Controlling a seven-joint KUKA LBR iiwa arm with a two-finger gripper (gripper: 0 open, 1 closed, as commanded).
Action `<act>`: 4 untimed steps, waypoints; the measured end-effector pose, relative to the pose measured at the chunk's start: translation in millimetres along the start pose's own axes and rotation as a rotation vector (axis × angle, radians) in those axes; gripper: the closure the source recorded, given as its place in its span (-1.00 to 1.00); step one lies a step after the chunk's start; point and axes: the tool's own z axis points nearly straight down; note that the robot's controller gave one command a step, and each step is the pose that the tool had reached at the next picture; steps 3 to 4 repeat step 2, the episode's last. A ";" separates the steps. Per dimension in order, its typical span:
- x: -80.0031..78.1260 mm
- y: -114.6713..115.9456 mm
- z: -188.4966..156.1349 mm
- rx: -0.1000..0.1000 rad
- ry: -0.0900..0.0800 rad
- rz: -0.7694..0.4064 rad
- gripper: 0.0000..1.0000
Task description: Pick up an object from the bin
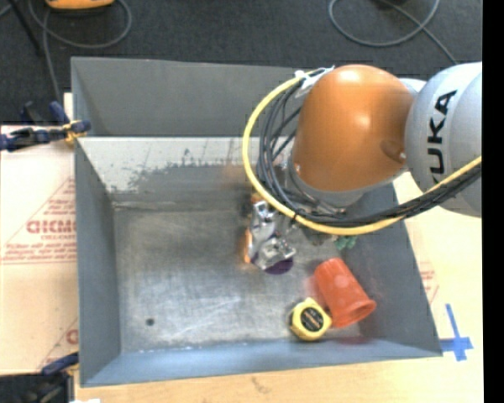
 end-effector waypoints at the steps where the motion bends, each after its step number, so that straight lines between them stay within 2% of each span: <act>1: 0.0 0.0 33.6 0.002 -0.006 0.051 1.00; 2: 9.3 8.8 61.2 0.000 0.006 0.244 1.00; 4: 9.3 8.8 61.2 0.000 0.006 0.244 1.00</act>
Offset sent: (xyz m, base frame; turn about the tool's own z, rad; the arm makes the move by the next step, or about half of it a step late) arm -0.0247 0.0142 -0.0697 0.4821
